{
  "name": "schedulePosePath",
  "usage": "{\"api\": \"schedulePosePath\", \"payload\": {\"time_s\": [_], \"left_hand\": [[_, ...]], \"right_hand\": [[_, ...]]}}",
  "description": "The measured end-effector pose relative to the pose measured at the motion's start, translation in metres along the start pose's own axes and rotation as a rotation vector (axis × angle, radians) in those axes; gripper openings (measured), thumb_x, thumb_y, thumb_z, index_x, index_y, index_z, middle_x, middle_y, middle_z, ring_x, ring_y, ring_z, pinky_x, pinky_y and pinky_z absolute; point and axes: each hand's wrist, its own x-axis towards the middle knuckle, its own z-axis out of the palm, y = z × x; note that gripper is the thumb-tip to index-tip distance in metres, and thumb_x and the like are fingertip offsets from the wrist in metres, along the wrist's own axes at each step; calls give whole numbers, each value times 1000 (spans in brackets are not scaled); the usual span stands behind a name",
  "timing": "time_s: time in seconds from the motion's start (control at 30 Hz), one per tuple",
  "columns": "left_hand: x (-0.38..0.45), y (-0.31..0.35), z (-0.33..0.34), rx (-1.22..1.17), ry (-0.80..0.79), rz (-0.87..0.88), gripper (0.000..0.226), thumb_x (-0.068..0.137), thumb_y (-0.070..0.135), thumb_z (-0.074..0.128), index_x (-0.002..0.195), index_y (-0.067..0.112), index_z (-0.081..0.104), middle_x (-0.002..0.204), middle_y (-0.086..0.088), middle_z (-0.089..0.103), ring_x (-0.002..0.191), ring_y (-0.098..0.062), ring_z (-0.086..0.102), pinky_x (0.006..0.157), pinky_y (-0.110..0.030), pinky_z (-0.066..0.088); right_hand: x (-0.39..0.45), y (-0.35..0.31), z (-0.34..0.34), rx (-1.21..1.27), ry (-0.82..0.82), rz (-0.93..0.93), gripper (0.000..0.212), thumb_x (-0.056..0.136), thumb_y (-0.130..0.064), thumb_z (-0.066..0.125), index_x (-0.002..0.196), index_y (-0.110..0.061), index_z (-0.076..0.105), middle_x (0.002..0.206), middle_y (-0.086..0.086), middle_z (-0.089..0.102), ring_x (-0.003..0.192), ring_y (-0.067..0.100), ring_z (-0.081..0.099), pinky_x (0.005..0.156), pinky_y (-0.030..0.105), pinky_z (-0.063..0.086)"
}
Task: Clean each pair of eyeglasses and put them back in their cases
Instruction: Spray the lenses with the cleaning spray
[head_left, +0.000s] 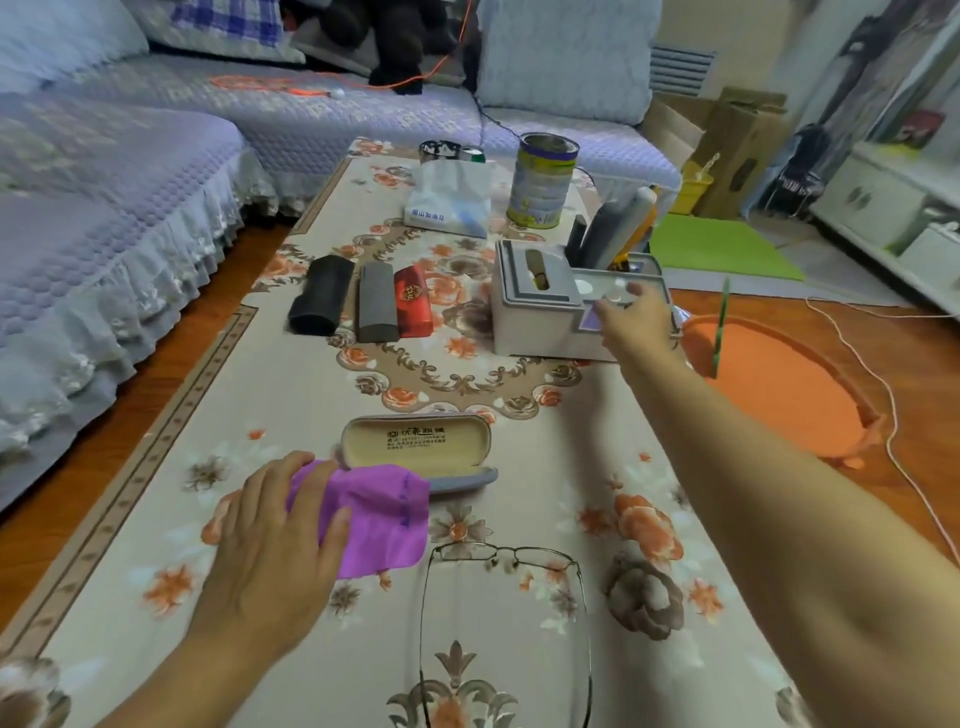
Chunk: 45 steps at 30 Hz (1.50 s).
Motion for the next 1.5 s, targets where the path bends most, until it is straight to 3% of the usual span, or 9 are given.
{"api": "schedulePosePath", "payload": {"time_s": [0.17,0.37,0.53,0.63,0.8,0.97,1.17,1.3,1.5], "left_hand": [[2,0,1,-26,-24,-3,54,97,49,32,134,15,52,138,-10,47,128,-32,44,102,-57,46],[-1,2,-5,-70,-33,23,52,96,49,35,133,16,50,139,-9,44,128,-32,44,101,-56,47],[-19,24,-34,-355,47,199,51,91,45,48,137,22,49,139,6,43,128,-17,43,104,-44,45],[-29,54,-71,-735,-318,326,53,90,44,58,141,39,45,134,25,53,126,-4,53,105,-29,47],[-54,63,-75,-706,-372,96,21,89,21,67,100,37,57,85,13,68,73,-10,64,68,-37,54],[-62,50,-75,-414,-343,125,25,88,51,59,86,31,45,68,6,60,60,-13,57,58,-39,50],[-45,63,-84,-553,-450,86,15,82,29,64,78,23,51,70,7,58,54,-8,43,52,-29,37],[-49,47,-76,-492,-470,-51,23,83,31,64,74,21,45,62,1,48,52,-9,35,53,-30,31],[-36,58,-72,-631,-352,-81,17,90,45,61,87,32,51,70,17,58,56,-7,48,55,-31,37]], "right_hand": [[-20,-23,1,25,99,-102,11,98,-26,61,100,-19,69,95,5,69,86,20,60,74,29,45],[-71,-48,-46,50,158,-402,10,89,-34,67,81,-29,66,92,4,65,83,26,66,77,50,56],[-231,-54,-85,162,-329,-412,8,95,-13,66,91,-8,71,81,9,66,60,10,60,59,22,51],[-305,-44,-79,247,-624,-387,5,93,-7,69,88,-7,70,82,9,69,60,16,63,60,26,51],[-345,-30,-49,382,-728,-220,3,94,-7,68,92,-7,70,80,11,71,65,21,68,65,32,55],[-337,-19,-52,263,-734,-227,8,92,-10,71,88,-14,76,77,11,72,65,25,67,64,36,57],[-330,-31,-62,272,-690,-261,9,96,-9,65,94,-6,73,66,6,68,60,18,63,62,29,52],[-255,-26,-78,256,-244,-163,13,99,-19,63,93,-14,72,63,2,66,55,14,59,57,22,47],[-120,41,-53,-349,-110,-224,30,96,-13,62,125,-9,64,117,11,70,97,21,64,80,26,42]]}}
